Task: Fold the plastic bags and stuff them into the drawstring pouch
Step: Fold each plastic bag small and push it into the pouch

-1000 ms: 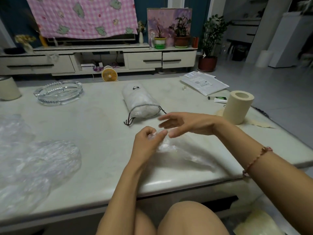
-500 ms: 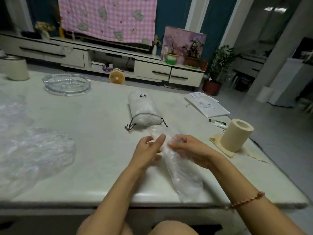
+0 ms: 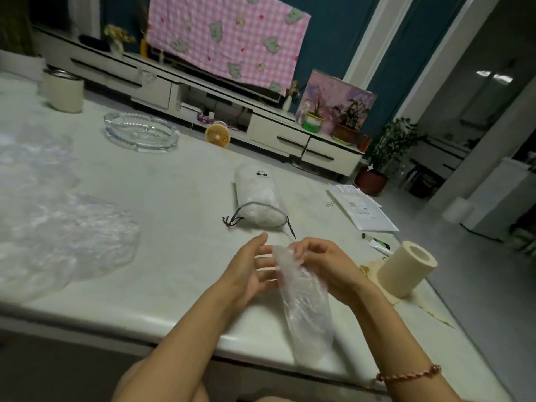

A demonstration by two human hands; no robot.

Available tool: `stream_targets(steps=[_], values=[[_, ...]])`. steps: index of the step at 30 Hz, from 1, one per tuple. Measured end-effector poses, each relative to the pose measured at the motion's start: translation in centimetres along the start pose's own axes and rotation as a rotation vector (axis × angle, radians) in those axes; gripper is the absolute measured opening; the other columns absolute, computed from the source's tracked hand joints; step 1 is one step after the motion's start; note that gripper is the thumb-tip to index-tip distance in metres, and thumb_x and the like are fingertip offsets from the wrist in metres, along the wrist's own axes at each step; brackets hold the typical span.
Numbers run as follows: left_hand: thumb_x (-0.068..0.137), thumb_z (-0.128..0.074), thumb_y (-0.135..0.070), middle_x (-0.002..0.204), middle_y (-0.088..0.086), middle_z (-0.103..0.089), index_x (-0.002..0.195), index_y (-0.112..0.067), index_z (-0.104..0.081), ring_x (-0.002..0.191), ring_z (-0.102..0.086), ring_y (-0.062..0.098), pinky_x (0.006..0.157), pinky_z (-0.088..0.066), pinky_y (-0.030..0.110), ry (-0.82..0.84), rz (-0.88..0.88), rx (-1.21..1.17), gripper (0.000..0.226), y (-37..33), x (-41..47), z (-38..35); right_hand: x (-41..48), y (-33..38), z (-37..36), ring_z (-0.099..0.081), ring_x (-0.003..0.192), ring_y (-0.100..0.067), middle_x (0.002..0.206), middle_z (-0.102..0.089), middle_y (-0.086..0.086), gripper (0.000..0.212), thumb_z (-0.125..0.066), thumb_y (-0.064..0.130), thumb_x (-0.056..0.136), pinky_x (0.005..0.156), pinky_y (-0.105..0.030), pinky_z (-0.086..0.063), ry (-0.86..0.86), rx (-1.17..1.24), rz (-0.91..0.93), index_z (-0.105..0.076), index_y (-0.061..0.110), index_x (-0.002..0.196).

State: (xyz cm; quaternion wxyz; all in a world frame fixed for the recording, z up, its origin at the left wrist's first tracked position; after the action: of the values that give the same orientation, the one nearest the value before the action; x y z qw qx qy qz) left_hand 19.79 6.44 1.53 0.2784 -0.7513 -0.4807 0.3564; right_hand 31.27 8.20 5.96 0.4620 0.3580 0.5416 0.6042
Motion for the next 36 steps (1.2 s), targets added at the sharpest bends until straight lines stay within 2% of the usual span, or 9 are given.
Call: stream_targets(steps=[3,8,12,17,19,23,29,33,36], values=[[0.091,-0.047,-0.046,0.073,0.008,-0.067,0.084,-0.015,-0.069,0.061,-0.061,0.019,0.059,-0.047,0.028,0.127,0.082,0.112,0.039,1.0,-0.3,-0.8,0.1,0.7,-0.8,-0.062,0.074,-0.018,0.083,-0.064,-0.008,0.046,-0.045,-0.021,0.078,0.068,-0.023,-0.05,0.05,-0.071,0.057,-0.059,0.013,0.051],[0.087,-0.055,-0.013,0.077,0.006,-0.064,0.098,-0.008,-0.067,0.061,-0.058,0.015,0.058,-0.046,0.025,0.049,0.03,0.173,0.017,1.0,0.5,0.2,0.5,1.1,-0.6,-0.06,0.078,-0.021,0.085,-0.066,-0.008,0.045,-0.041,-0.023,0.077,0.073,-0.03,-0.048,-0.007,-0.125,0.063,-0.057,0.011,0.054],[0.087,-0.053,-0.005,0.07,0.006,-0.065,0.095,-0.004,-0.065,0.061,-0.059,0.017,0.059,-0.049,0.026,0.008,-0.036,0.143,0.015,0.5,0.8,0.8,-0.4,2.2,0.3,-0.059,0.095,-0.016,0.099,-0.068,0.0,0.037,-0.047,-0.017,0.073,0.083,-0.029,-0.048,-0.104,-0.239,0.116,-0.066,0.011,0.088],[0.089,-0.055,-0.006,0.069,0.009,-0.066,0.089,-0.001,-0.065,0.06,-0.06,0.019,0.058,-0.049,0.025,-0.072,-0.096,0.044,0.011,-0.6,1.0,2.0,-3.4,3.2,-2.5,-0.008,0.135,0.005,0.146,-0.016,0.024,0.084,-0.066,0.009,0.076,0.108,-0.008,-0.006,0.006,-1.283,0.446,-0.021,0.049,0.135],[0.088,-0.057,-0.006,0.063,0.007,-0.064,0.083,-0.003,-0.064,0.058,-0.059,0.018,0.058,-0.048,0.026,-0.099,-0.095,0.034,0.01,-0.8,0.9,2.5,-4.3,2.0,-5.0,-0.019,0.136,-0.009,0.148,-0.026,0.008,0.077,-0.073,0.027,0.074,0.109,-0.015,-0.012,0.035,-1.458,0.691,-0.03,0.036,0.138],[0.09,-0.055,-0.005,0.059,0.006,-0.051,0.07,-0.005,-0.054,0.053,-0.044,0.016,0.054,-0.038,0.025,-0.178,-0.108,0.048,0.02,-0.8,1.1,3.4,-5.3,1.1,-7.2,-0.052,0.098,-0.01,0.104,-0.06,0.011,0.03,-0.061,0.015,0.075,0.089,-0.017,-0.033,0.026,-1.253,0.996,-0.057,0.024,0.103],[0.091,-0.057,-0.012,0.068,0.004,-0.058,0.079,-0.01,-0.057,0.058,-0.055,0.016,0.05,-0.046,0.022,-0.196,-0.146,0.089,0.012,-0.9,1.2,3.6,-2.6,1.3,-4.7,-0.055,0.078,0.0,0.08,-0.067,0.017,0.021,-0.062,0.042,0.082,0.074,-0.016,-0.037,-0.027,-0.758,0.376,-0.069,0.023,0.078],[0.089,-0.058,-0.01,0.064,0.002,-0.065,0.079,-0.011,-0.06,0.064,-0.061,0.018,0.062,-0.049,0.028,-0.115,-0.155,0.099,0.01,-0.7,1.6,2.9,-0.7,0.2,-3.3,-0.058,0.067,-0.012,0.065,-0.066,-0.003,0.018,-0.065,0.014,0.088,0.075,-0.034,-0.047,-0.013,-0.552,0.03,-0.066,0.004,0.072],[0.084,-0.067,-0.018,0.073,0.004,-0.069,0.087,-0.01,-0.062,0.07,-0.063,0.019,0.07,-0.05,0.031,-0.034,-0.139,0.11,0.01,-0.5,1.6,2.0,-0.2,0.1,-2.8,-0.057,0.059,-0.007,0.058,-0.062,0.005,0.017,-0.064,0.006,0.086,0.065,-0.021,-0.046,-0.041,-0.527,-0.055,-0.064,0.008,0.068]])
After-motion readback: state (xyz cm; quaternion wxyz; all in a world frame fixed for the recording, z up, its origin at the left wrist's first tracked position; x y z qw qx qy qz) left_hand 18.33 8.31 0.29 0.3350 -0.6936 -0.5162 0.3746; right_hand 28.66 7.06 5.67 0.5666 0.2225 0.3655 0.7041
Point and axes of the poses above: each hand's wrist, its own x-axis towards the middle knuckle, its own z-axis out of the back of the hand, y = z × x, the point moved 7 cm from there along x, towards the middle knuckle
